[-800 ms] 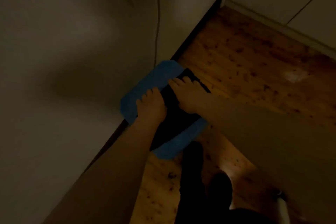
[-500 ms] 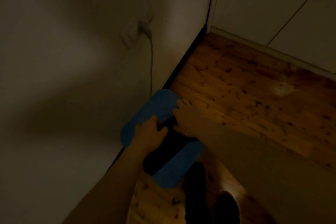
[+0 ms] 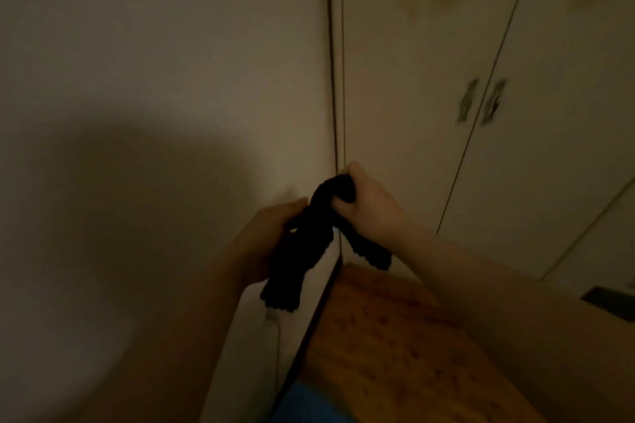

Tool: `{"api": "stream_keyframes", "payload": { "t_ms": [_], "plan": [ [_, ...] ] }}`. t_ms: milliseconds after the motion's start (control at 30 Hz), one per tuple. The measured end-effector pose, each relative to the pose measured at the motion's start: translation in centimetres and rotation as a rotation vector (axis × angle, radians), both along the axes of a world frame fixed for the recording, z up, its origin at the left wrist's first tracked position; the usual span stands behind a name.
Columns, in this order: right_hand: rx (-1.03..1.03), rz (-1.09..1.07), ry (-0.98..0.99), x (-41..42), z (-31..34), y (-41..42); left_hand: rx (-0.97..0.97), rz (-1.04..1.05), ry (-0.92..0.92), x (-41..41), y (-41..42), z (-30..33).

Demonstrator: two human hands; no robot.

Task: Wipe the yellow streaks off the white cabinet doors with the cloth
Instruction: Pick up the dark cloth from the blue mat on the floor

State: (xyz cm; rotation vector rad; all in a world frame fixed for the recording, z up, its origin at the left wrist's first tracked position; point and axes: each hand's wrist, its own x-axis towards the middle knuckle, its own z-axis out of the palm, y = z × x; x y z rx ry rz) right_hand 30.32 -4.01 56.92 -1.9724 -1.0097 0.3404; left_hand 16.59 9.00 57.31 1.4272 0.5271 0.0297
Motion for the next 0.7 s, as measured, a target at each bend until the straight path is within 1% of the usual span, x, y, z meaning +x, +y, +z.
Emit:
{"api": "stream_keyframes", "payload": {
  "t_ms": [33,67,100,167,267,367,433,600,700],
  "plan": [
    [0.068,-0.011,-0.056,0.6,4.5,-0.7,0.004,-0.072,-0.030,0.9,0.0,3.9],
    [0.098,-0.028,-0.102,0.8,8.3,-1.5,0.050,-0.132,-0.046,1.6,-0.4,7.1],
    [0.137,-0.032,-0.146,1.3,10.6,-2.1,0.060,-0.193,-0.069,2.3,-0.8,8.9],
    [0.146,-0.054,-0.301,1.6,15.9,-4.0,0.131,-0.289,-0.086,3.5,-2.0,13.0],
    [0.116,-0.104,-0.516,1.6,20.7,-7.1,0.281,-0.313,-0.083,5.1,-4.0,16.5],
    [0.046,-0.109,-0.642,1.1,23.2,-10.0,0.498,-0.331,-0.181,6.6,-6.2,18.8],
    [-0.032,-0.118,-0.689,1.2,23.9,-11.3,0.665,-0.347,-0.198,7.8,-7.2,19.9],
    [-0.215,-0.222,-0.699,3.2,24.7,-13.6,0.977,-0.296,-0.197,10.2,-8.3,21.9],
    [-0.343,-0.223,-0.716,5.5,25.2,-14.8,1.073,-0.269,-0.172,11.5,-8.5,23.8]
  ]
}}
